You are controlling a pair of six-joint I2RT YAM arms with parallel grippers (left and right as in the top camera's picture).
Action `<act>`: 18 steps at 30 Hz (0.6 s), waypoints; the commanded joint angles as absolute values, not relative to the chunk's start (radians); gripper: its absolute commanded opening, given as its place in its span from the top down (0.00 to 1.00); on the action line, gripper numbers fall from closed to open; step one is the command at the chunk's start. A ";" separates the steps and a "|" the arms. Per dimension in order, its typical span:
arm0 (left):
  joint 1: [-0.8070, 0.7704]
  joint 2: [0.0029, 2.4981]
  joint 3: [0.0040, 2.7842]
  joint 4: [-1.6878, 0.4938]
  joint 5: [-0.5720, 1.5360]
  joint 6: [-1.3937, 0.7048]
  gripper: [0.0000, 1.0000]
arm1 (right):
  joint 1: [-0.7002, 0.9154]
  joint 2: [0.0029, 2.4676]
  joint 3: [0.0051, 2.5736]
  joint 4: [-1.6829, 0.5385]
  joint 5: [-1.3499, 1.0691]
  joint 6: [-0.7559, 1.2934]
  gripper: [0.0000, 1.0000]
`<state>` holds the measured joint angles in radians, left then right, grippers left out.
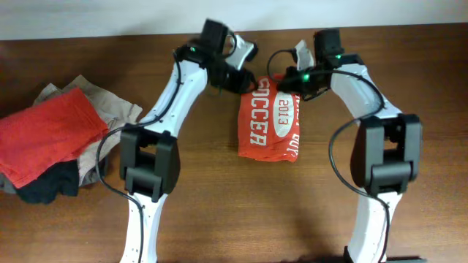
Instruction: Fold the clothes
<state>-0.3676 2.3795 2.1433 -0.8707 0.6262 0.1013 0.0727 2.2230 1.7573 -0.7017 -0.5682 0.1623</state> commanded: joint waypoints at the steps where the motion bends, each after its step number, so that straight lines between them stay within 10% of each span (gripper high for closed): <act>1: -0.367 2.373 1.987 -0.794 0.704 0.106 0.69 | 0.076 2.302 1.756 -0.699 -0.587 0.178 0.96; 10: -0.366 2.372 1.839 -0.735 0.674 0.105 0.68 | 0.065 2.304 1.767 -0.705 -0.603 0.177 0.90; 18: -0.327 2.251 1.949 -0.831 0.677 0.045 0.45 | -0.030 2.120 1.808 -0.841 -0.730 0.157 0.57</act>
